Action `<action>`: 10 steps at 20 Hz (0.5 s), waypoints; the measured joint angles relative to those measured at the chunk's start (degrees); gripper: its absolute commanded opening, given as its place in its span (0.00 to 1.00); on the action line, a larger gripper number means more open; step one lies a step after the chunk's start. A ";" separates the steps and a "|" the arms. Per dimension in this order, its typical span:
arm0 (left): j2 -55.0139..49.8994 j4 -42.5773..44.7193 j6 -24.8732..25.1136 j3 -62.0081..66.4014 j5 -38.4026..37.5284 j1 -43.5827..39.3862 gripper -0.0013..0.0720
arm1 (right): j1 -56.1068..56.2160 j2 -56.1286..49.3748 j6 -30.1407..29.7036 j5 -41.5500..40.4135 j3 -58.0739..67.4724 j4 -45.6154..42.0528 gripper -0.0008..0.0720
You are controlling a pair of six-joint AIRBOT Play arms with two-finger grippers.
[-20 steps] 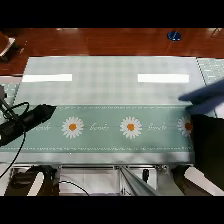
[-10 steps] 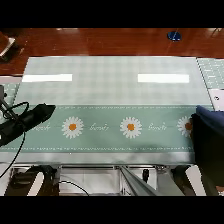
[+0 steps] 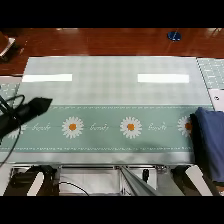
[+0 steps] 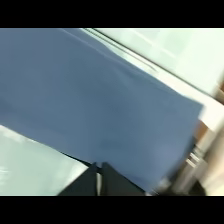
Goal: Fold the shirts.
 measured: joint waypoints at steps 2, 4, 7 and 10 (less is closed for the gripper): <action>-5.53 -2.95 2.95 8.11 0.09 -0.39 0.05 | 5.99 -4.31 0.81 -4.81 5.14 11.65 0.04; -11.98 -8.41 9.51 17.84 -0.37 -3.15 0.05 | 16.46 -7.72 -1.05 -11.72 8.20 20.92 0.04; -19.96 -10.19 16.13 27.98 -0.57 -11.39 0.05 | 37.00 -12.26 -5.70 -20.24 9.97 18.58 0.04; -27.19 1.62 11.96 30.18 -1.09 -19.12 0.05 | 52.92 -16.83 -6.56 -25.14 6.62 6.93 0.04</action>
